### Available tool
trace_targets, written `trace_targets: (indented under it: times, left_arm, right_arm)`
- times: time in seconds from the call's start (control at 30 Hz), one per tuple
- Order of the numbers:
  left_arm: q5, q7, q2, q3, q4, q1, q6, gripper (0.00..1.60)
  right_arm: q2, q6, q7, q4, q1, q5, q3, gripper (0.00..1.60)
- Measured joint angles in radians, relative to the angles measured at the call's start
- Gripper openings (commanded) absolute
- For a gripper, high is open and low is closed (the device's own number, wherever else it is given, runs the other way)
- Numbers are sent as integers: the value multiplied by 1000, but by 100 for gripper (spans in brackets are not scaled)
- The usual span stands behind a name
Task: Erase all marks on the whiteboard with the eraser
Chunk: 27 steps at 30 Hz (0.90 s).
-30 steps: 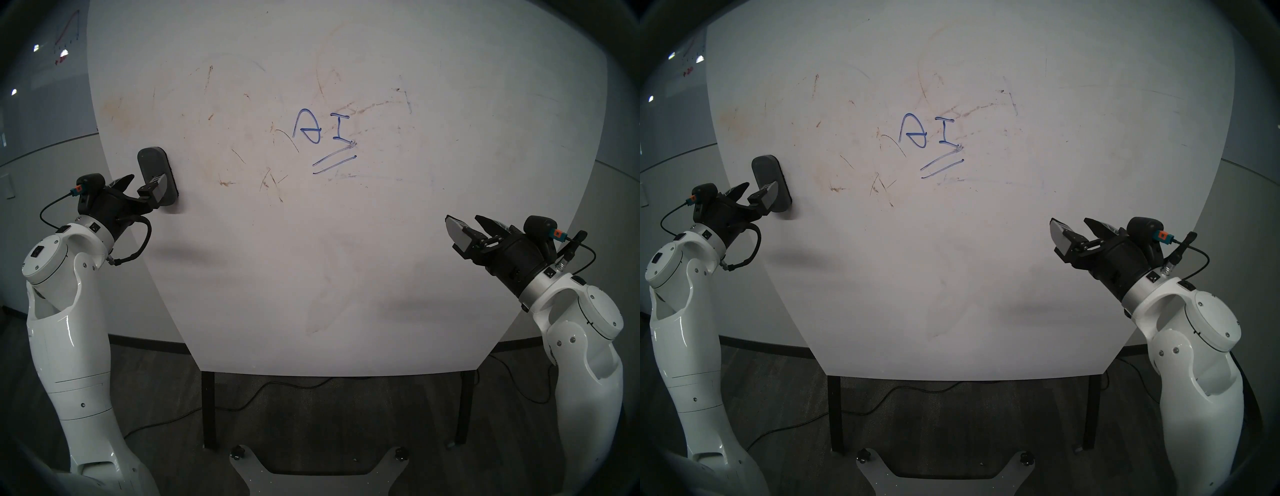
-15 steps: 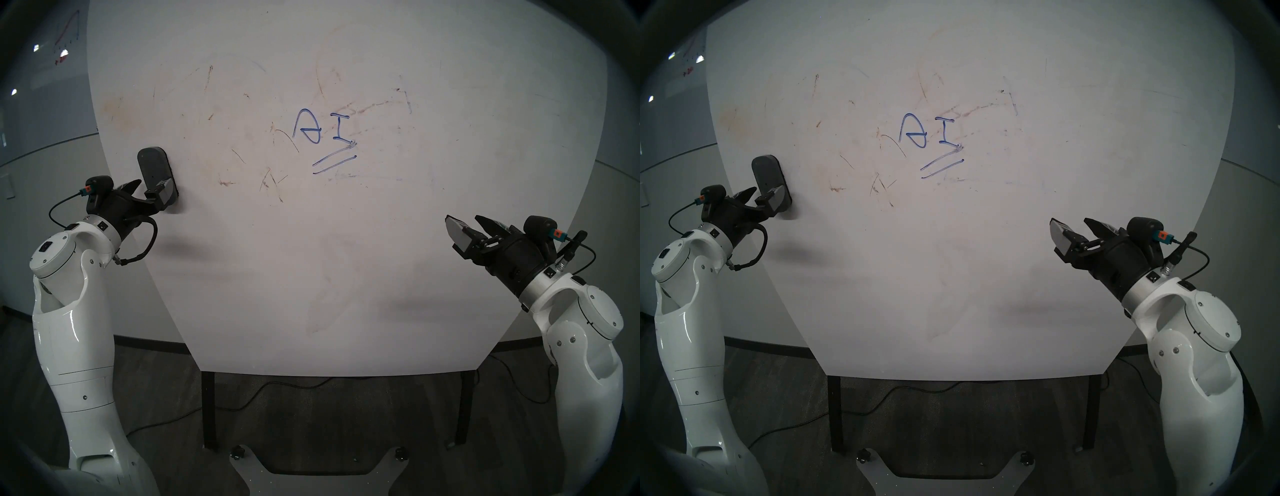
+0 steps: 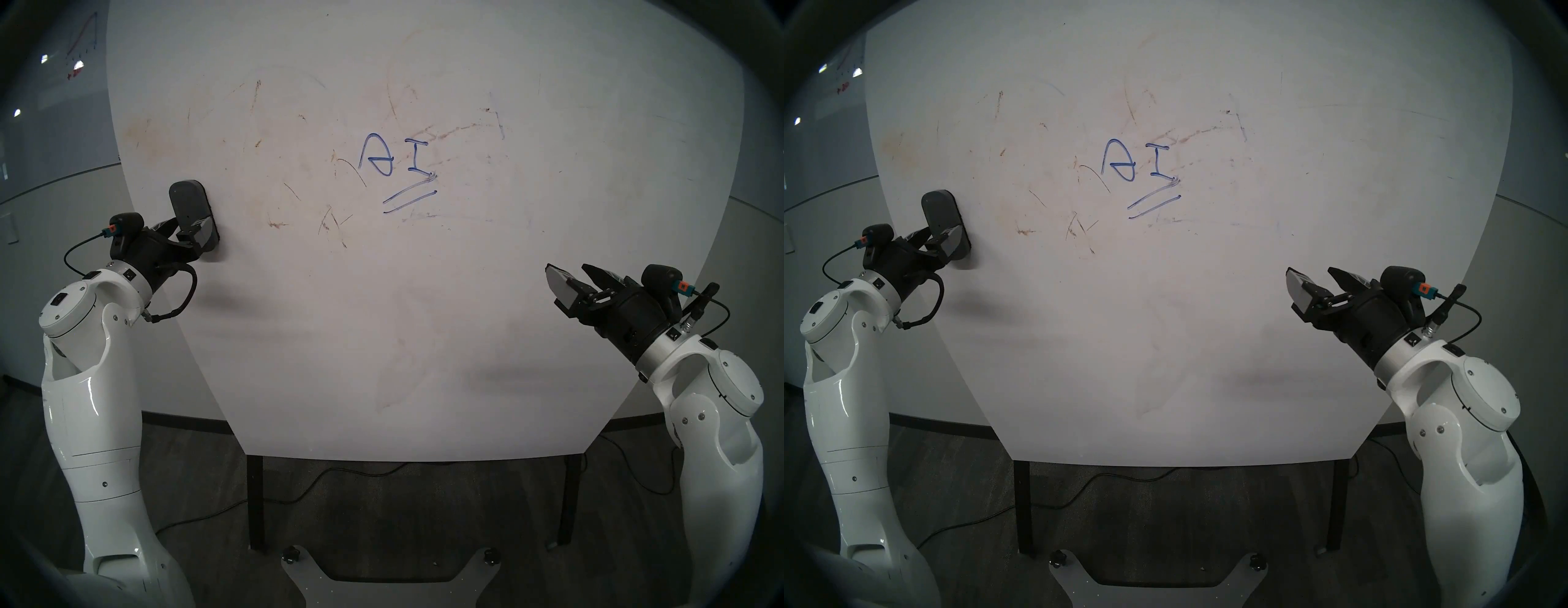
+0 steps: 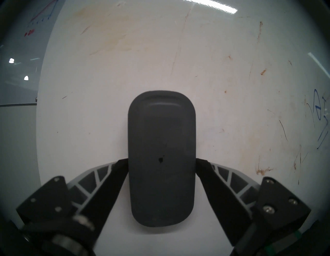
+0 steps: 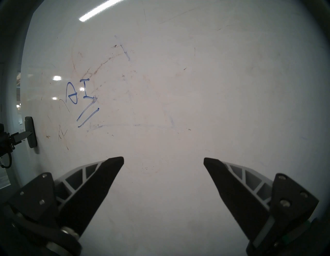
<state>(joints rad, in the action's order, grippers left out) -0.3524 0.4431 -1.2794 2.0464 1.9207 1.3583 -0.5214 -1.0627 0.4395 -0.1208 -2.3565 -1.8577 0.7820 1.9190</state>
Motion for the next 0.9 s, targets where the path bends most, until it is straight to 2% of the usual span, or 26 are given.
trace_targets:
  times: [0.07,0.1,0.17,0.2,0.27,0.37,0.9]
  left_arm:
    - [0,0,0,-1,-3,-3,0,112]
    - [0,-1,0,-2,-4,-4,0,123]
    - [0,-1,0,-2,-5,-5,0,106]
    - [0,-2,0,-3,-6,-6,0,78]
    - [0,-3,0,-5,-8,-8,1,63]
    - [0,-6,0,-6,-10,-10,1,0]
    - [-20,-11,0,-2,-6,-9,-9,0]
  right_arm:
    - [0,0,0,0,0,0,0,160]
    - [0,0,0,0,0,0,0,160]
    - [0,0,0,0,0,0,0,160]
    - [0,0,0,0,0,0,0,160]
    - [0,0,0,0,0,0,0,160]
    - [0,0,0,0,0,0,0,160]
    - [-1,1,-1,0,0,-1,0,160]
